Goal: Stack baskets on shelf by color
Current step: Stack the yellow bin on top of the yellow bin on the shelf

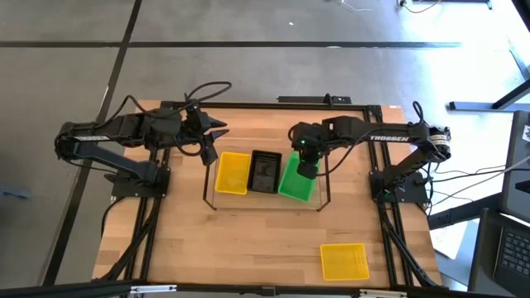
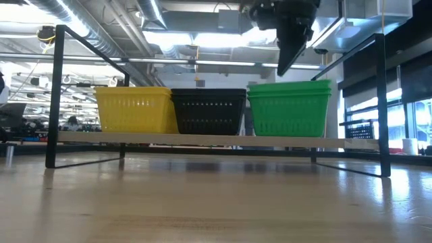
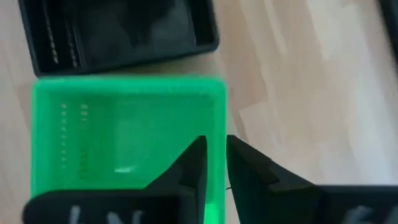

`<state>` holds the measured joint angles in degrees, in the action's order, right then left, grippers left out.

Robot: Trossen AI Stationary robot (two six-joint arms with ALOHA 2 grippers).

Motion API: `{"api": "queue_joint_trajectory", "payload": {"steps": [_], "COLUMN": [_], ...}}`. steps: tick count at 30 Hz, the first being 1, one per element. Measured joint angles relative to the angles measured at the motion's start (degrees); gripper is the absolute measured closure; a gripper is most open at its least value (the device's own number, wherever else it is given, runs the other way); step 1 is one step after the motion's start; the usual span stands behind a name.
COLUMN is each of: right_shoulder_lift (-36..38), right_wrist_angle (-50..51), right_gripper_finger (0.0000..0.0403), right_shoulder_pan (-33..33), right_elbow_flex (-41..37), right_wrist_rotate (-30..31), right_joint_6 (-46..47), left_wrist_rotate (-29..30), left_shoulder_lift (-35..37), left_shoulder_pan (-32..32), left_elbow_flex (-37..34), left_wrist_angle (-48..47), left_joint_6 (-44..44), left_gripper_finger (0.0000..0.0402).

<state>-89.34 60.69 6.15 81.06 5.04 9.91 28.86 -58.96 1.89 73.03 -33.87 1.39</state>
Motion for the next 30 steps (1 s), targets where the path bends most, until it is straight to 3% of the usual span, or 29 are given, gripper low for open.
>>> {"api": "queue_joint_trajectory", "payload": {"steps": [6, 16, 20, 27, 30], "right_shoulder_lift": [0.02, 0.09, 0.27, 2.12, 2.12], "right_wrist_angle": [2.51, 12.83, 16.78, 20.49, 22.51], "right_gripper_finger": [0.0344, 0.0344, 0.0344, 0.0344, 0.0344], "right_shoulder_pan": [-0.28, -7.48, -11.07, -17.28, -20.43], "right_elbow_flex": [5.61, 19.79, 23.17, 22.6, 21.44], "right_wrist_rotate": [5.87, 5.55, -1.08, -19.39, -20.89], "right_joint_6": [0.03, -9.89, -11.41, -3.34, 1.59], "left_wrist_rotate": [0.0, 0.04, 0.04, 0.02, 0.02], "left_shoulder_lift": [0.0, -0.02, -0.02, -0.02, -0.02], "left_shoulder_pan": [0.0, 0.02, 0.02, 0.02, 0.02], "left_elbow_flex": [0.0, 0.0, 0.0, 0.0, 0.0], "left_wrist_angle": [-0.14, -4.49, -5.09, -5.2, -5.22], "left_joint_6": [0.0, 0.52, 1.11, 1.11, 1.09], "left_gripper_finger": [0.0327, 0.0327, 0.0327, 0.0327, 0.0327]}}
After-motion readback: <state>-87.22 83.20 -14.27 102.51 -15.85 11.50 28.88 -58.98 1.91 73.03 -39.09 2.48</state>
